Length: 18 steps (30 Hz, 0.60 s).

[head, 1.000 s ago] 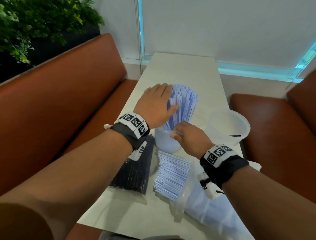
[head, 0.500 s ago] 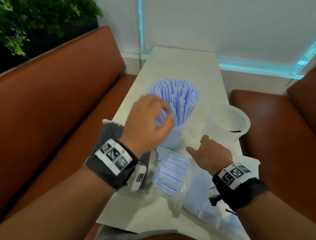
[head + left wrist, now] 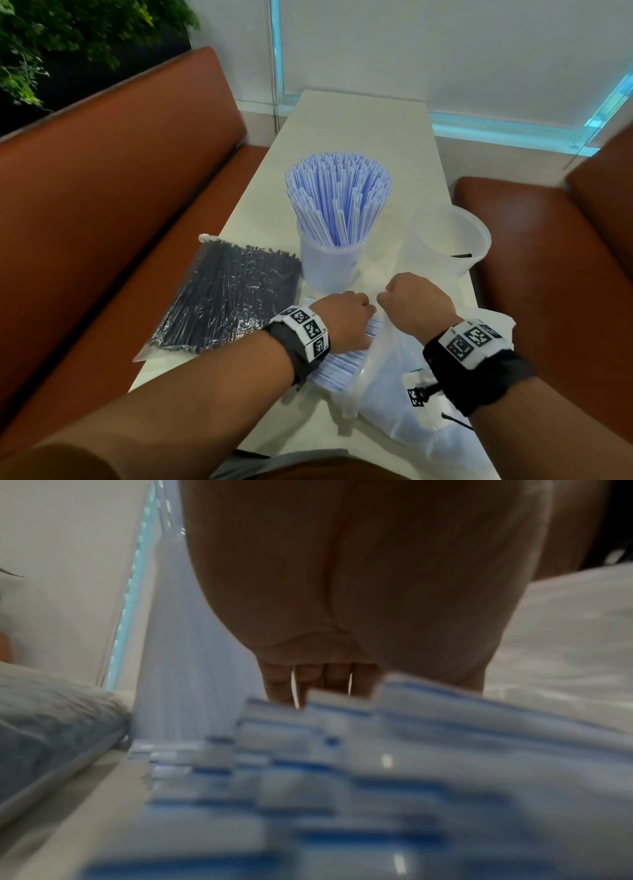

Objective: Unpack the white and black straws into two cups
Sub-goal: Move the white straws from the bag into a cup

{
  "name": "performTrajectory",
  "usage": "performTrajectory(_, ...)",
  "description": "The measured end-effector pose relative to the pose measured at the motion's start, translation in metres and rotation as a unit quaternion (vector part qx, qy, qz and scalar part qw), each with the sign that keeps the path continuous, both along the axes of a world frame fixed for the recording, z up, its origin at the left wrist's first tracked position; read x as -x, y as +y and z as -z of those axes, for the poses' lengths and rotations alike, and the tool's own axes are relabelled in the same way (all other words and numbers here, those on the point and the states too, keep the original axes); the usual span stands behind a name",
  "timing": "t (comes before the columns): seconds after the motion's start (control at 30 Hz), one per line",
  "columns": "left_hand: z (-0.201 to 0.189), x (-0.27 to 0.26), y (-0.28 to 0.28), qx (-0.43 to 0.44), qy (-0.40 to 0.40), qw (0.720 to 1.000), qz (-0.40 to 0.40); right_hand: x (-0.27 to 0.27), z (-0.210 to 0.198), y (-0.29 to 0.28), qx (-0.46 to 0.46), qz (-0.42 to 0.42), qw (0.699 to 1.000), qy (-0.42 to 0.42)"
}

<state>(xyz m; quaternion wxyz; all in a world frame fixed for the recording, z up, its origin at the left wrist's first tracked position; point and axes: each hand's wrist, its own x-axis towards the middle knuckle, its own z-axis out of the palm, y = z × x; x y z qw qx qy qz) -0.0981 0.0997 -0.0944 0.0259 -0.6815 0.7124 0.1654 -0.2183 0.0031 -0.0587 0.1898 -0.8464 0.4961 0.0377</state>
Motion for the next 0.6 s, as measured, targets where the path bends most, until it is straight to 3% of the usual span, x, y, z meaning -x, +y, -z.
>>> performTrajectory(0.37, 0.007, 0.005, -0.006, -0.041, -0.008, 0.999, 0.002, 0.005, 0.003, 0.001, 0.003, -0.015, 0.999, -0.03)
performTrajectory(0.6, -0.017, -0.014, 0.0, -0.006, -0.122, 0.992, -0.004, 0.008, 0.008, -0.007, 0.005, 0.002, 0.999, -0.048)
